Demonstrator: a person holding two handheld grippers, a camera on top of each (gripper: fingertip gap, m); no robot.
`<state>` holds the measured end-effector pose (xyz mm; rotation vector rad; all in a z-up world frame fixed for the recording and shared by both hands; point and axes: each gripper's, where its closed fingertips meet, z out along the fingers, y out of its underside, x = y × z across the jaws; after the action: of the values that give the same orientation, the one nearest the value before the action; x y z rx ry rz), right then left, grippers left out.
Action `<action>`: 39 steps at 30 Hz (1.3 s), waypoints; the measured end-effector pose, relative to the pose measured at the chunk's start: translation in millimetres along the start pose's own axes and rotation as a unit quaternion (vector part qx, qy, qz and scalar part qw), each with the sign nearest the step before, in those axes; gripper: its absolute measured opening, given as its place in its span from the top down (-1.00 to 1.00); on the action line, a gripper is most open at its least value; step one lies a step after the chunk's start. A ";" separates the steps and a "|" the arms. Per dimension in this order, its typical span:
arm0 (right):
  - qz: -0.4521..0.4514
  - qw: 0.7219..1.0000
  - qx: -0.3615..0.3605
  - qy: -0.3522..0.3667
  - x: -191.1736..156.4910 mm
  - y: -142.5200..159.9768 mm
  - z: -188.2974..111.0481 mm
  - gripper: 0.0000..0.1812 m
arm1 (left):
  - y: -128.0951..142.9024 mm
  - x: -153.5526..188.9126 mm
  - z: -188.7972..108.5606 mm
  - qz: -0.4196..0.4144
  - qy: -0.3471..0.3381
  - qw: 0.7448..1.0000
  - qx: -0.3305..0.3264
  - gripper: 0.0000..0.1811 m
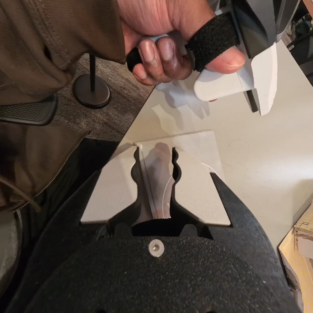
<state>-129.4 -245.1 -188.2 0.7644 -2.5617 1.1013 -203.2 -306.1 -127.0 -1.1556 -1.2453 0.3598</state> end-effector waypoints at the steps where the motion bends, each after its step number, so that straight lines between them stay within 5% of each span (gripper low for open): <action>1: 0.001 1.000 0.000 0.002 1.0 0.4 -0.1 0.59 | 0.1 0.0 0.1 0.000 0.000 1.000 0.000 0.82; 21: 0.029 0.998 -0.001 0.055 26.3 6.5 -8.7 0.62 | 17.2 10.7 -7.7 0.074 0.033 0.995 -0.060 0.82; 30: 0.044 0.996 -0.001 0.075 37.8 10.3 -16.4 0.63 | 77.7 13.5 -6.6 0.293 0.017 0.930 -0.223 0.68; 39: 0.049 0.996 0.005 0.077 40.3 10.3 -21.3 0.64 | 76.6 20.1 3.9 0.396 0.003 0.894 -0.208 0.66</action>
<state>-168.1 -238.4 -162.9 0.5387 -2.4886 1.1554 -172.6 -255.7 -180.0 -2.0279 -0.8037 0.7112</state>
